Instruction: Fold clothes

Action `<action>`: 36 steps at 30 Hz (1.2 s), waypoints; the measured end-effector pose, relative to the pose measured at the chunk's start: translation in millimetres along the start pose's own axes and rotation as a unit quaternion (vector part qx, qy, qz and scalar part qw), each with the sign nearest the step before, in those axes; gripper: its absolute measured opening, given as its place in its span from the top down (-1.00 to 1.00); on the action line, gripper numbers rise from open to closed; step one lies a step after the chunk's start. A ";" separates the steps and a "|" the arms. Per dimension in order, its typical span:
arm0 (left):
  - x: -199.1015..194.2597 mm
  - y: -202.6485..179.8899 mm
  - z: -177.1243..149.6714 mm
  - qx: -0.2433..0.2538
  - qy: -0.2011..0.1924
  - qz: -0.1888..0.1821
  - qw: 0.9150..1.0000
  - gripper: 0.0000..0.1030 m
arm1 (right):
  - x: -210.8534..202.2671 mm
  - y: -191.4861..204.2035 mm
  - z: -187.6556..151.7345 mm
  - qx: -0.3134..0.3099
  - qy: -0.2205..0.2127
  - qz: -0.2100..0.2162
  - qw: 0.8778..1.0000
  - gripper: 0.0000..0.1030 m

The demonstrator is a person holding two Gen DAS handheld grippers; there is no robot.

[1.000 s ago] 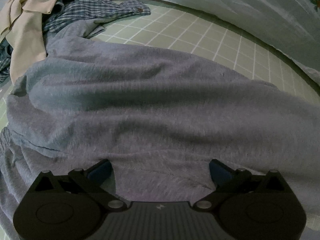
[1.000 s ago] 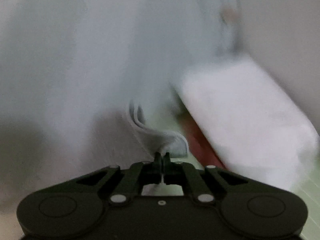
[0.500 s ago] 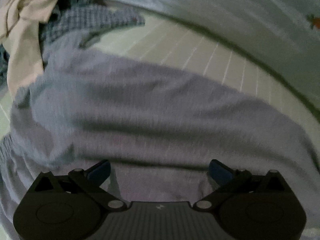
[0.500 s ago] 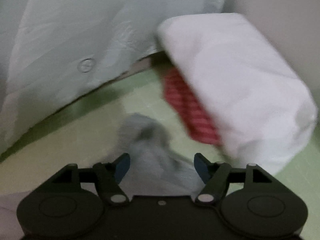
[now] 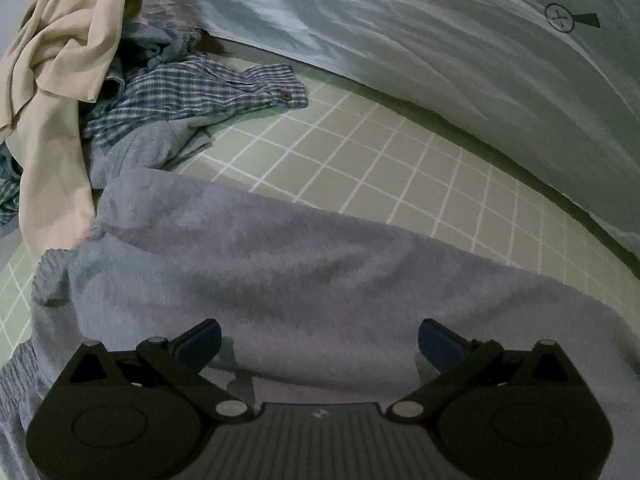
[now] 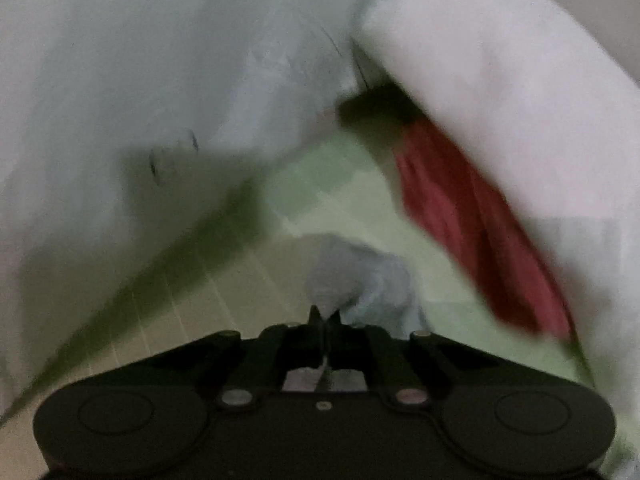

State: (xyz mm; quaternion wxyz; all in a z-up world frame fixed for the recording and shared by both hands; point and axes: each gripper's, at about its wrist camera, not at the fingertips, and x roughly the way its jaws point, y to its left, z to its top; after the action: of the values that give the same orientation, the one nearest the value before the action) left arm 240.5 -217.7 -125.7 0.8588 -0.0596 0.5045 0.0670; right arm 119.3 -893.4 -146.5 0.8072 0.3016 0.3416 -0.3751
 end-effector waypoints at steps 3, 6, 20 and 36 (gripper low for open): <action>3.8 1.9 -2.7 -0.001 0.004 0.003 1.000 -1.00 | 9.3 10.7 25.7 0.006 -0.021 0.024 0.999 0.95; 6.7 3.1 -7.3 -0.005 0.011 0.006 1.000 -1.00 | 20.1 21.4 38.9 -0.012 -0.005 0.038 0.999 0.31; 6.4 -13.3 -24.0 0.021 0.034 0.000 0.999 -1.00 | -37.6 -64.8 -57.5 0.002 -0.008 -0.075 0.997 -0.27; -14.8 -2.2 -42.1 0.038 0.032 0.015 0.999 -1.00 | -47.1 -53.3 -73.2 -0.166 -0.019 -0.160 0.973 0.93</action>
State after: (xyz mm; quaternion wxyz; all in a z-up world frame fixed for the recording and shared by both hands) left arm 197.6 -227.8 -133.1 0.8427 -0.0216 0.5347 0.0585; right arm 29.4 -848.8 -164.9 0.7817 0.0982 0.4277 -0.4431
